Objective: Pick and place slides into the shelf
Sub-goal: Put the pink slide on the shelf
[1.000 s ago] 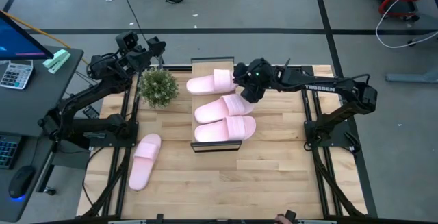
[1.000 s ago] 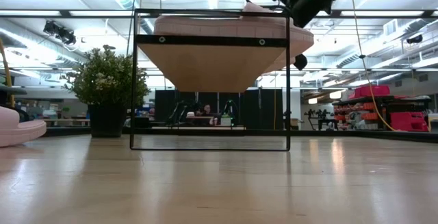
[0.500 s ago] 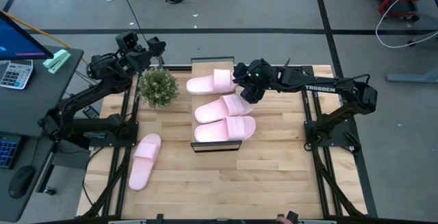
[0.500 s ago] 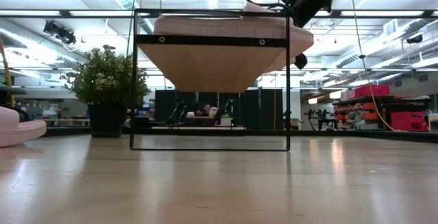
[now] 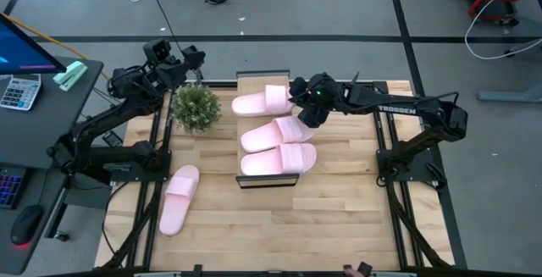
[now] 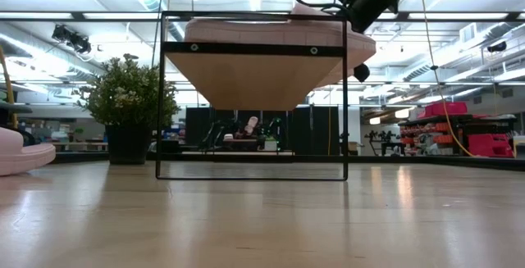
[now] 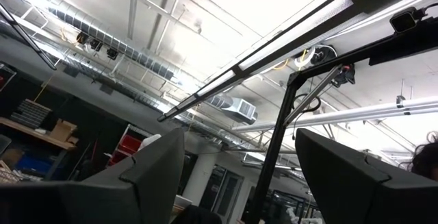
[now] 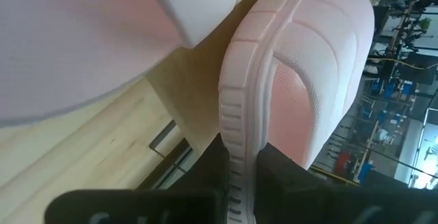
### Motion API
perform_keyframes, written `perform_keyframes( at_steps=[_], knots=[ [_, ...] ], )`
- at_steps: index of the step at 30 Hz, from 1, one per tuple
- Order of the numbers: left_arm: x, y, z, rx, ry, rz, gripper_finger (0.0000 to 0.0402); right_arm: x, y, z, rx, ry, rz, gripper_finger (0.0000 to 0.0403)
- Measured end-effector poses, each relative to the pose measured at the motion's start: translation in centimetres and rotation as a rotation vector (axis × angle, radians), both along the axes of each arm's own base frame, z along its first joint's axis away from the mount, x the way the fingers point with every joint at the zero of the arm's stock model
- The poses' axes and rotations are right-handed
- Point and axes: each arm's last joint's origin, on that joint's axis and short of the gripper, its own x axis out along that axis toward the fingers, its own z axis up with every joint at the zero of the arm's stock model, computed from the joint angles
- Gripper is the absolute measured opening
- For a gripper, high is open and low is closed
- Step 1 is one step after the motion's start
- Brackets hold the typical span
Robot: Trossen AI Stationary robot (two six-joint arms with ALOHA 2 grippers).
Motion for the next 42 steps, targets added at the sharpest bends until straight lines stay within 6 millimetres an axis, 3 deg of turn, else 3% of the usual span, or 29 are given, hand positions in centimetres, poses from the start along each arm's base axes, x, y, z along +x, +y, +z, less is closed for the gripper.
perform_keyframes(
  at_steps=[27, 42],
  knots=[
    [0.1, 0.1, -0.1, -0.005, 0.013, 0.007, 0.0281, -1.0, 2.7, 0.6, 0.072, 0.064, 0.007, 0.0034],
    [0.1, 0.1, -0.1, -0.007, 0.013, 0.005, 0.0281, -0.8, 2.5, 0.8, 0.037, 0.037, -0.027, 0.0034]
  ],
)
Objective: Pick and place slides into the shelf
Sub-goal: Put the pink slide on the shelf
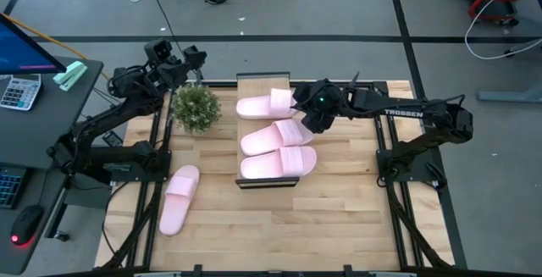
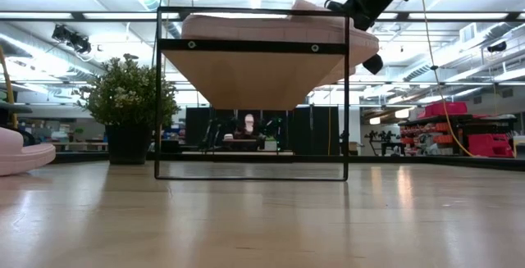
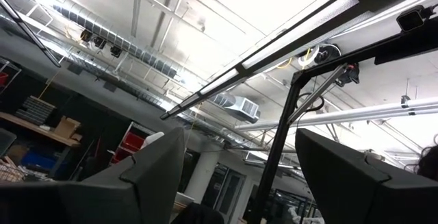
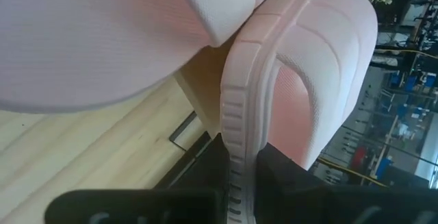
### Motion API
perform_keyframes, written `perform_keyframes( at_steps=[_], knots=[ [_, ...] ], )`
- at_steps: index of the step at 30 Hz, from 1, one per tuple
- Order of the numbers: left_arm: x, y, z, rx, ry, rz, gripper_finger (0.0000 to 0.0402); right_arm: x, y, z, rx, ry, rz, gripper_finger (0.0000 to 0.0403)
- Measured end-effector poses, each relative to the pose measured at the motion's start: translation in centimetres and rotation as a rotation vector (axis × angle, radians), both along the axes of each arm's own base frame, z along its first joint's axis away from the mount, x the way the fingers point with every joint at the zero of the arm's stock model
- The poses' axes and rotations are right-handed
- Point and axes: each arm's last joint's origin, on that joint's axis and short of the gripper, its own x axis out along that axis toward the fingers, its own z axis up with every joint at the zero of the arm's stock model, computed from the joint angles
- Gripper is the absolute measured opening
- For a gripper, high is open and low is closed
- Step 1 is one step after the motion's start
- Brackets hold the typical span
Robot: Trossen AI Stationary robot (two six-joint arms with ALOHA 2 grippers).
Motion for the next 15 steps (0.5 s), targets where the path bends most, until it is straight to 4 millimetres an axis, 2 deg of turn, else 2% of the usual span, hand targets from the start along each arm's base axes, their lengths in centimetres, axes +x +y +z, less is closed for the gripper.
perform_keyframes(
  at_steps=[15],
  knots=[
    [0.0, 0.0, 0.0, 0.001, 0.0, 0.001, 0.0281, -0.32, 0.07, -0.35, 0.027, 0.042, 0.001, 0.0034]
  ],
)
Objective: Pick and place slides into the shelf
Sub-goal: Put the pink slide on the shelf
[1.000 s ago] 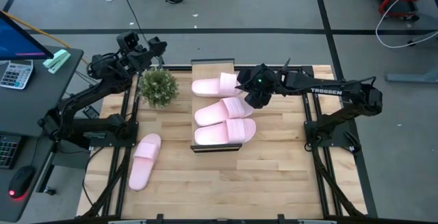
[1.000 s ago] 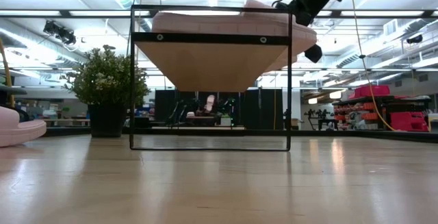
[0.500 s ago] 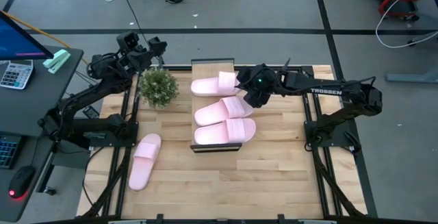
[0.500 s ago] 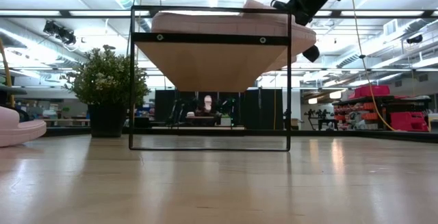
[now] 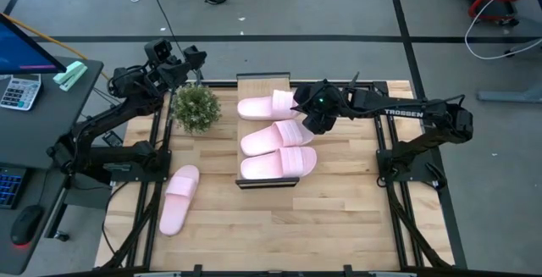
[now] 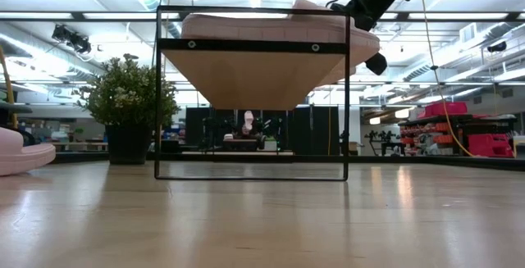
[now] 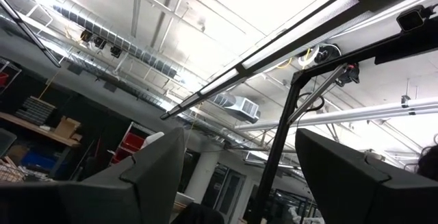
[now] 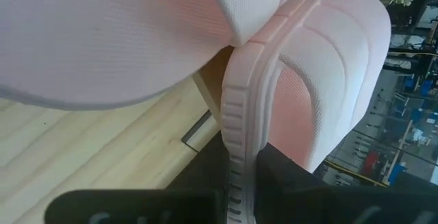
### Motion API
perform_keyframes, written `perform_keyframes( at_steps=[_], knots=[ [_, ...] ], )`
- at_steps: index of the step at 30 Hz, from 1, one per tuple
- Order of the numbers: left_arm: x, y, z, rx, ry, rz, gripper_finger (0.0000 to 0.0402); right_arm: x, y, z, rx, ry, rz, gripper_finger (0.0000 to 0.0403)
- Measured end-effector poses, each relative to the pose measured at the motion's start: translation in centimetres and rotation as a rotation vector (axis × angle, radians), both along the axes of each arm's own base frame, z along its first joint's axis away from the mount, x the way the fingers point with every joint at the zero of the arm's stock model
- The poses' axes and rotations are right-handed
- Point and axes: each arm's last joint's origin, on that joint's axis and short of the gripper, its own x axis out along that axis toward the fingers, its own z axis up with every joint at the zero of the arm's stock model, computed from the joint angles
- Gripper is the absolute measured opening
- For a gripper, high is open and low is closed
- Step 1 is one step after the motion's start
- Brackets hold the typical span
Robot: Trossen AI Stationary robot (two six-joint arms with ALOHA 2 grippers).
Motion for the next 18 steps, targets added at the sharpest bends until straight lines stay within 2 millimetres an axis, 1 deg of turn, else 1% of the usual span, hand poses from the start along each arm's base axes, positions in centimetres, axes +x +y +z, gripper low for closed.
perform_keyframes(
  at_steps=[8, 11, 18],
  knots=[
    [0.0, 0.0, 0.0, 0.001, 0.0, 0.001, 0.0281, -0.2, 0.0, -0.2, 0.013, 0.024, -0.001, 0.0034],
    [0.0, 0.0, 0.0, 0.001, 0.0, 0.001, 0.0281, -0.3, -0.3, -0.2, 0.038, 0.011, -0.033, 0.0036],
    [0.1, 0.1, -0.1, -0.001, 0.008, 0.007, 0.0281, -0.7, -1.0, -0.4, 0.072, 0.012, -0.096, 0.0092]
  ],
)
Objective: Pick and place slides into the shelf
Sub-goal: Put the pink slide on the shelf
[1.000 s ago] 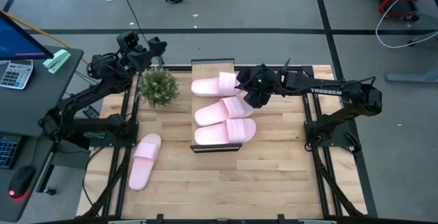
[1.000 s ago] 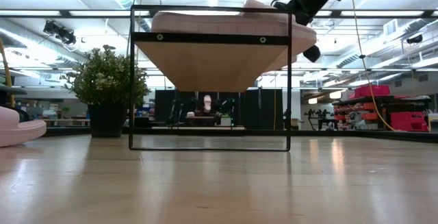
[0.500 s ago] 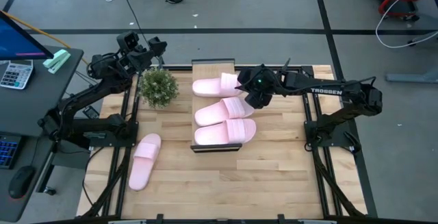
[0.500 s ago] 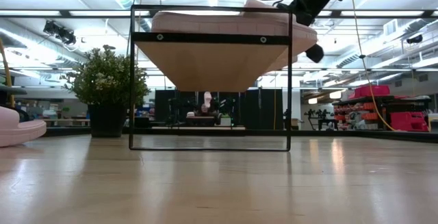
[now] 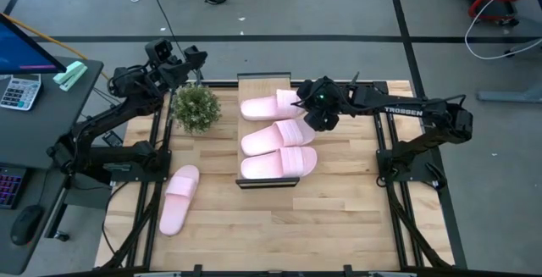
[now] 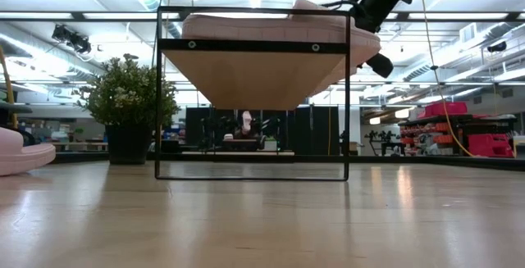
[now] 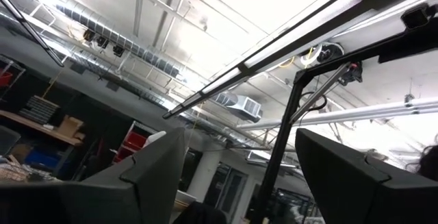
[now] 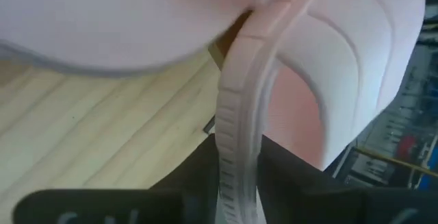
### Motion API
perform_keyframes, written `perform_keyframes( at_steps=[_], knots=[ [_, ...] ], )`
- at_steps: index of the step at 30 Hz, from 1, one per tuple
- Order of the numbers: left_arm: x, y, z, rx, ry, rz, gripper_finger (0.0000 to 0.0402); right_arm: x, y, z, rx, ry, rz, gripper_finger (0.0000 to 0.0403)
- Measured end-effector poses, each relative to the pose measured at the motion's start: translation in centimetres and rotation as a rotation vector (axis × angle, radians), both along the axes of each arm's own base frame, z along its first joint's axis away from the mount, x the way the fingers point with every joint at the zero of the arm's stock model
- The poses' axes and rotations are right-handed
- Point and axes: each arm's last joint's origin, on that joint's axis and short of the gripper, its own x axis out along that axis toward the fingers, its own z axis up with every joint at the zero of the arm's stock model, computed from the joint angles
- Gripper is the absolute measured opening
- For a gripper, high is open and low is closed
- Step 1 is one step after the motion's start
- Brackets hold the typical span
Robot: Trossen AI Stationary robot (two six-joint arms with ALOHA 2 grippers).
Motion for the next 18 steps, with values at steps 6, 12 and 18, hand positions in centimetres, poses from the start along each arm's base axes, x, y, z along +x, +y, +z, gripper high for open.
perform_keyframes(
  at_steps=[6, 12, 18],
  knots=[
    [0.03, 0.03, -0.03, 0.007, 0.002, 0.01, 0.0281, -0.03, -0.14, 0.02, -0.001, -0.003, -0.006, 0.0113],
    [0.04, 0.03, -0.04, 0.007, 0.003, 0.01, 0.0281, 0.05, 0.02, 0.01, 0.044, -0.022, 0.035, 0.0124],
    [0.03, 0.03, -0.03, 0.007, 0.003, 0.01, 0.0281, -0.06, 0.32, -0.2, 0.092, -0.007, 0.063, 0.0139]
  ],
)
